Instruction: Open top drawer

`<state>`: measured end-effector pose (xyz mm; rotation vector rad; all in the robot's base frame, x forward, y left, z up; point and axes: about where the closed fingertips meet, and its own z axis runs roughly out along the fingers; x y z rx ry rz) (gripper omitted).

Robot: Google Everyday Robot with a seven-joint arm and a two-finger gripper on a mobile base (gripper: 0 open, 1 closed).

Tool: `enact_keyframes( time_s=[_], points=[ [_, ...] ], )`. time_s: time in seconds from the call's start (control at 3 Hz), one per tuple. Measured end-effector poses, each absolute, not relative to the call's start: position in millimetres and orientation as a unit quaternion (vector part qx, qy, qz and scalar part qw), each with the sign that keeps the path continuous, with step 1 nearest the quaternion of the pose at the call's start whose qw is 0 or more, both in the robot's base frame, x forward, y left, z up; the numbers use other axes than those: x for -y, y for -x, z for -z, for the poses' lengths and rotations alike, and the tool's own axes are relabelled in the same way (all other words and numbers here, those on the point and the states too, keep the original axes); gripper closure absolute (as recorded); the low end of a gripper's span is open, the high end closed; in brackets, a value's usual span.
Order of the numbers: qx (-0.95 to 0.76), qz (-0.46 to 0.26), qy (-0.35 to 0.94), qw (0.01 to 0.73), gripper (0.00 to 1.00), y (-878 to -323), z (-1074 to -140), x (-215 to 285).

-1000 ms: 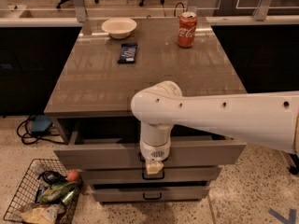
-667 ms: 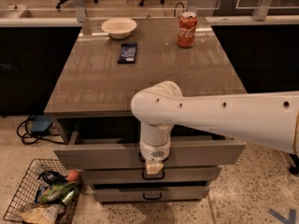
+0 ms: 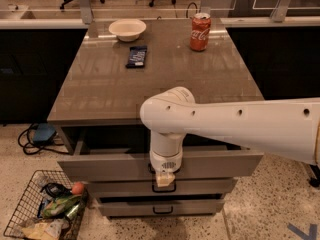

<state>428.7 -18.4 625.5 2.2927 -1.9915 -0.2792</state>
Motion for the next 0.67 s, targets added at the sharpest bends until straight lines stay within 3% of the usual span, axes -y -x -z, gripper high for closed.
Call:
enact_keyframes(
  time_s=[0.67],
  points=[
    [0.652, 0.091, -0.751, 0.046, 1.00, -428.7, -625.5, 18.4]
  ],
)
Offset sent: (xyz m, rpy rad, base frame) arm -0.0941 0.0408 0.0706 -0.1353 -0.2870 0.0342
